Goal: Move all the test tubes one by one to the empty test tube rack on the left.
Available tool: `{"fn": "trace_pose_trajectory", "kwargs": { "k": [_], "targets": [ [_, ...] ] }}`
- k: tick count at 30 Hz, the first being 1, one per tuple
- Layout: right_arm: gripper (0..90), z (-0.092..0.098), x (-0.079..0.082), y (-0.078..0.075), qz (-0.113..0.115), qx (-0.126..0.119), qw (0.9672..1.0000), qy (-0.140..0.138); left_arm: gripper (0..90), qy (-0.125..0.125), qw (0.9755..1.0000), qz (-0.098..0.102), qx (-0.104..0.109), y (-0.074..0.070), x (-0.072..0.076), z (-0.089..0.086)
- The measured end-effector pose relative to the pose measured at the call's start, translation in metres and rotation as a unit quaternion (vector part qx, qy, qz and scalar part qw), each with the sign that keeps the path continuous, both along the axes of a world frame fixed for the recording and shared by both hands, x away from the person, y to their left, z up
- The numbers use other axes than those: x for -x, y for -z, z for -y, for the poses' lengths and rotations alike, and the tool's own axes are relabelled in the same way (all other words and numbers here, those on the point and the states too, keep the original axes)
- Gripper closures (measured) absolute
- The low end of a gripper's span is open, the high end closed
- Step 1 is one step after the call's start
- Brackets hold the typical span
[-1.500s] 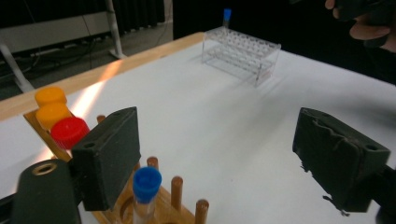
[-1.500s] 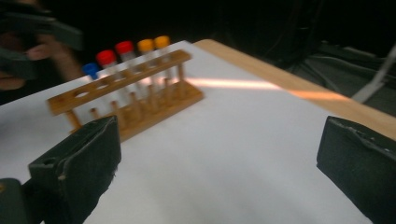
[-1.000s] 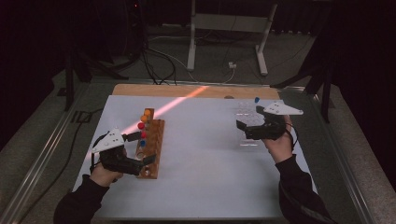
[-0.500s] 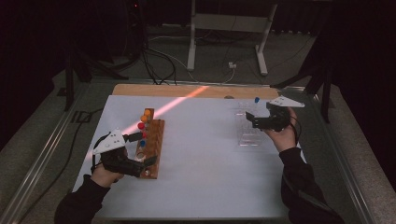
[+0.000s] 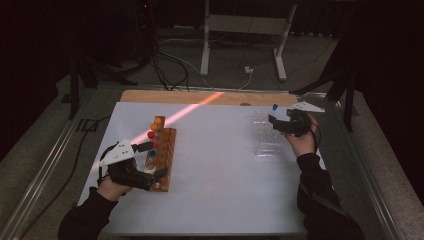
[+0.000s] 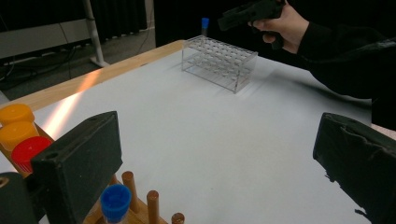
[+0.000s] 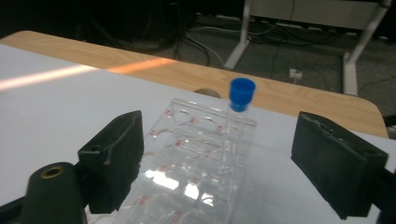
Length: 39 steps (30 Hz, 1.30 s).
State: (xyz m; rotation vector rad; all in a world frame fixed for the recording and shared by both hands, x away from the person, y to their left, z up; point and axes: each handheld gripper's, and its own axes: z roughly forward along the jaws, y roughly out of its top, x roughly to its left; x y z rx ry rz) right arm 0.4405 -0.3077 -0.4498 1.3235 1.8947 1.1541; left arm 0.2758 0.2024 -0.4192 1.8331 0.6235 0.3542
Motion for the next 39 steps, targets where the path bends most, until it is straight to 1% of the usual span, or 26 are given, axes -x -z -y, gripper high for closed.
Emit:
{"fn": "trace_pose_trajectory", "kwargs": {
  "k": [2,4,5,6,7,8,9,10,11,14,17,19,21,23,26,28,34,37,39],
  "targets": [
    [23.4,0.000,-0.003,0.003,-0.006,-0.001,1.0000,0.004,2.1,0.000,1.0000,0.000,0.001,0.000,0.000,0.000],
    [26.3,0.000,-0.007,0.005,-0.012,-0.001,0.9999,0.007,2.1,0.001,1.0000,0.001,-0.001,0.000,0.000,0.000],
    [32.3,0.000,-0.008,0.006,-0.014,-0.001,0.9999,0.006,2.1,0.001,1.0000,0.001,-0.002,0.000,0.000,0.001],
    [36.3,0.000,-0.009,0.007,-0.015,0.002,0.9999,0.008,2.1,0.001,1.0000,0.001,-0.001,0.000,0.000,0.001],
    [38.3,0.000,-0.011,0.007,-0.016,0.002,0.9998,0.011,2.1,0.002,1.0000,0.000,-0.001,0.000,0.000,0.001],
    [43.8,0.000,-0.013,0.008,-0.020,-0.001,0.9998,0.010,2.1,0.001,1.0000,0.001,-0.001,0.000,0.000,0.001],
    [47.6,0.001,-0.015,0.008,-0.022,0.004,0.9997,0.011,2.1,0.001,1.0000,0.001,0.000,0.000,0.001,0.000],
    [47.6,0.000,-0.018,0.008,-0.024,0.007,0.9996,0.016,2.1,0.000,1.0000,0.001,0.001,0.000,0.001,0.000],
    [48.9,0.000,-0.020,0.008,-0.026,0.003,0.9996,0.014,2.1,-0.002,1.0000,0.003,0.001,0.000,0.001,0.000],
    [53.1,0.000,-0.027,0.011,-0.035,0.007,0.9992,0.017,2.1,-0.002,1.0000,0.004,0.002,-0.001,0.001,-0.001],
    [59.7,-0.001,-0.032,0.014,-0.041,0.017,0.9988,0.019,2.1,0.000,1.0000,0.003,0.001,-0.001,0.001,0.000],
    [63.4,0.000,-0.035,0.015,-0.043,0.016,0.9988,0.018,2.1,0.002,1.0000,0.001,0.000,0.000,0.001,0.000],
    [64.9,0.000,-0.036,0.016,-0.042,0.019,0.9988,0.019,2.1,0.002,1.0000,0.000,0.000,0.000,0.001,0.000],
    [66.6,0.000,-0.037,0.017,-0.044,0.016,0.9987,0.017,2.1,0.001,1.0000,-0.001,0.001,0.001,0.001,0.000],
    [71.1,-0.001,-0.038,0.016,-0.042,0.020,0.9988,0.013,2.1,0.001,1.0000,-0.002,-0.001,0.002,0.000,0.000],
    [75.7,-0.002,-0.039,0.016,-0.042,0.023,0.9988,0.011,2.1,0.000,1.0000,-0.004,0.000,0.002,0.000,-0.001],
    [76.9,-0.006,-0.040,0.013,-0.045,0.036,0.9983,0.008,2.1,0.000,1.0000,-0.005,0.002,0.002,-0.001,-0.001],
    [77.0,-0.005,-0.039,0.008,-0.042,0.030,0.9986,0.007,2.1,0.001,1.0000,-0.004,0.001,0.002,-0.001,-0.001],
    [77.0,-0.004,-0.037,0.002,-0.035,0.027,0.9990,0.006,2.1,0.002,1.0000,-0.004,0.002,0.001,-0.001,-0.001]
  ]
}}
